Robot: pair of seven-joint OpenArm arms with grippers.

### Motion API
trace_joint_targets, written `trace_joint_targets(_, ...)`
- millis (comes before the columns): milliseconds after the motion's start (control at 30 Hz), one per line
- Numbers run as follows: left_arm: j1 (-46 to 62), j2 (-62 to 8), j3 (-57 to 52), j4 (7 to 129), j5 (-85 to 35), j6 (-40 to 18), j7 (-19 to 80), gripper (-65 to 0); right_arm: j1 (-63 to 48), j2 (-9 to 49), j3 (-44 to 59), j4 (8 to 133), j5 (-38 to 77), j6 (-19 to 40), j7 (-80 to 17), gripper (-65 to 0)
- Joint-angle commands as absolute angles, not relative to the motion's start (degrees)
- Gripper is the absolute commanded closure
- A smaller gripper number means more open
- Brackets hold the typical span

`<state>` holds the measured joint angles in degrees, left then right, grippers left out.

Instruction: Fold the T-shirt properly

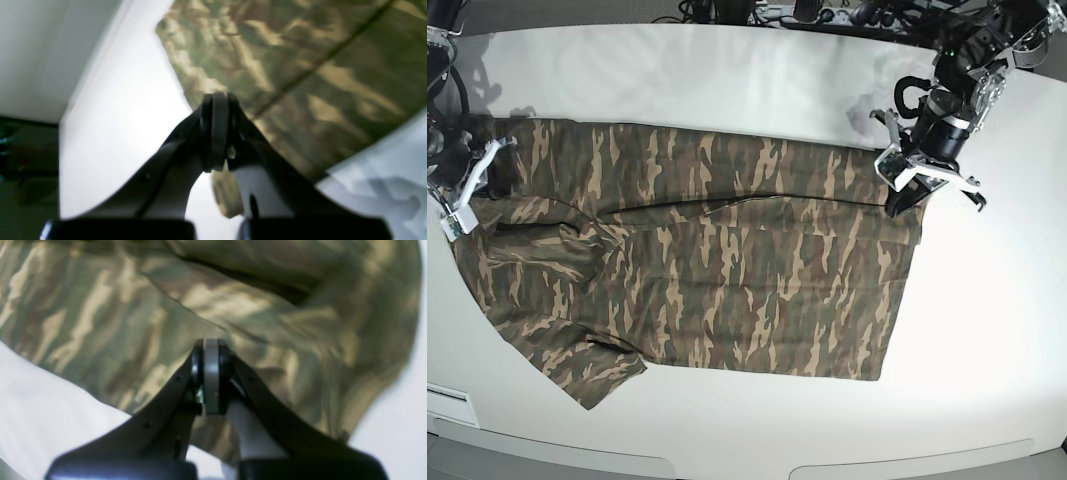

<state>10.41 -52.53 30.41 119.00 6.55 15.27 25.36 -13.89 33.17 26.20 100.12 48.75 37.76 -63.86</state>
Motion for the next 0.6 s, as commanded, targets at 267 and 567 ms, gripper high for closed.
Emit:
trace_joint_targets(267,1.3,-55.5,29.9,119.6,-2.3,6.9,27.1,0.0,-16.4,34.4,28.1,101.0,45.3,39.5,-61.4,0.0)
trace_joint_targets(567,-2.5,-59.1,29.9,115.0,-9.1,-7.7,28.7,0.0,-16.2,34.5,27.7,101.0,38.7,38.1,-55.7,0.0)
